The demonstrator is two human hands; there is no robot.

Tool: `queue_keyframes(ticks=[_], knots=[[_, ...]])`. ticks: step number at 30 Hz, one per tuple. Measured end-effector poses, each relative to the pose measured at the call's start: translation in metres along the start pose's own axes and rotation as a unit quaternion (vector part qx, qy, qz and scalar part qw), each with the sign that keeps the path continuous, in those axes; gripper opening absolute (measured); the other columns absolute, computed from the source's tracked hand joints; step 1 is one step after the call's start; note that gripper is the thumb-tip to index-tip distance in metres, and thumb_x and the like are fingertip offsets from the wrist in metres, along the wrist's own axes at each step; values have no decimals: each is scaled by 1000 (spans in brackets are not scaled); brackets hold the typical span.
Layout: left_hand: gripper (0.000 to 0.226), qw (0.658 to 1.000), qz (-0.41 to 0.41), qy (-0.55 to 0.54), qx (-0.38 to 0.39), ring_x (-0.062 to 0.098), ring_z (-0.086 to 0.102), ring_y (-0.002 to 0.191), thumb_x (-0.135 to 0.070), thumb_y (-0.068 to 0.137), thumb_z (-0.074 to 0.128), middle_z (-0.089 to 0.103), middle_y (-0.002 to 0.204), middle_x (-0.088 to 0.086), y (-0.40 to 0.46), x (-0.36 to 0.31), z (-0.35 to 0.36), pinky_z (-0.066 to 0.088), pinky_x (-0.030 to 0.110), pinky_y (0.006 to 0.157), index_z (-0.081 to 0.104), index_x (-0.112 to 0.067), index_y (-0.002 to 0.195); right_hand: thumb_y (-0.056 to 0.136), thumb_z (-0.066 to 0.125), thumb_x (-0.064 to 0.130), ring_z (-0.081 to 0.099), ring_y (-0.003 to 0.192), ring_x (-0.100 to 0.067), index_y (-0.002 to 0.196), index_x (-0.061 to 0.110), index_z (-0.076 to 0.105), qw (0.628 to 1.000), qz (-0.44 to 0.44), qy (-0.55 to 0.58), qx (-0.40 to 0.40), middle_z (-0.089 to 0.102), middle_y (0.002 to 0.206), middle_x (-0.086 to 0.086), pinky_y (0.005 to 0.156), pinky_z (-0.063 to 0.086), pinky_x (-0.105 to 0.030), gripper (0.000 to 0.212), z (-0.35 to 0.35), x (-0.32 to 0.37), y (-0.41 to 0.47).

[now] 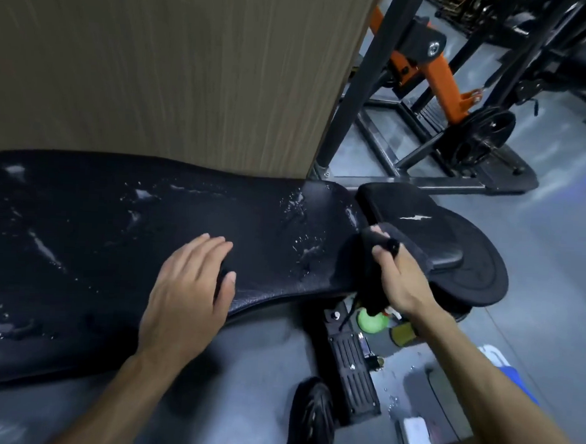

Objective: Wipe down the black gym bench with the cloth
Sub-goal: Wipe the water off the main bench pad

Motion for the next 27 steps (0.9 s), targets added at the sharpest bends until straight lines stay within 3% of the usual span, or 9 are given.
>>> queue_keyframes(ticks=[3, 9, 12, 14, 16, 20, 22, 23, 27], knots=[[43, 1000, -2, -18, 8, 27, 49, 138, -25, 98, 51, 60, 140, 8, 0, 2, -1, 37, 42, 115, 58, -6, 136, 91, 31, 45, 26, 151, -18, 152, 10, 42, 997, 35, -54, -41, 38, 160, -5, 124, 9, -34, 71, 38, 21, 10], [40, 999, 12, -35, 16, 24, 46, 142, -23, 99, 52, 57, 143, 5, -2, 3, -2, 36, 44, 117, 57, -7, 136, 91, 39, 39, 15, 154, -5, 156, 18, 36, 987, -147, -67, 24, 27, 164, 9, 126, 5, -31, 68, 77, 63, -50], [39, 999, 14, -44, 14, 24, 47, 140, -22, 99, 52, 58, 142, 5, -1, 3, -5, 37, 44, 116, 59, -7, 134, 88, 35, 43, 24, 151, -6, 150, 21, 46, 998, -61, -7, -14, 35, 157, 15, 126, 8, -32, 67, 50, 37, -19], [39, 999, 20, -43, 18, 24, 48, 140, -21, 99, 53, 59, 141, 5, -1, 1, -4, 37, 44, 116, 59, -7, 134, 86, 30, 46, 26, 151, -13, 150, 17, 46, 997, 30, -13, -75, 38, 159, 6, 126, 8, -32, 72, 39, 23, 0], [38, 999, 16, -44, 18, 23, 48, 140, -21, 98, 53, 59, 141, 5, -1, 2, -3, 37, 44, 116, 59, -7, 134, 87, 30, 48, 25, 152, -16, 151, 15, 45, 993, 50, -47, -99, 37, 161, -1, 125, 8, -35, 74, 60, 41, -3], [37, 999, 9, -48, 3, 24, 51, 137, -16, 99, 49, 61, 139, 7, -1, 3, -5, 38, 44, 115, 59, -6, 133, 90, 45, 36, 20, 154, -11, 154, 18, 40, 981, -182, -70, 17, 32, 164, 2, 125, 9, -34, 67, 113, 107, -63], [37, 999, 4, -46, 0, 24, 51, 136, -14, 98, 48, 61, 138, 7, -1, 3, -4, 38, 43, 115, 60, -6, 132, 91, 50, 29, 21, 153, -7, 154, 21, 41, 967, -240, -48, 72, 34, 162, 7, 125, 9, -31, 64, 97, 99, -61], [36, 999, -2, -45, -1, 24, 52, 135, -14, 98, 48, 62, 137, 7, -1, 3, -4, 38, 42, 115, 60, -6, 131, 90, 50, 28, 23, 152, -6, 152, 23, 43, 971, -226, -36, 70, 37, 161, 9, 125, 10, -30, 63, 85, 84, -51], [36, 999, -16, -30, 5, 22, 51, 134, -14, 99, 46, 63, 135, 5, -2, 1, -5, 34, 36, 117, 62, -8, 130, 88, 36, 38, 27, 152, -16, 151, 17, 46, 999, -3, -11, -46, 40, 159, 1, 124, 8, -30, 67, 38, 23, -12]])
Point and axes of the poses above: each hand's wrist, its own y-axis towards the middle knuckle, its own z-axis out of the palm, x = y × z, the point moved 4 cm from there along y, towards the middle knuckle
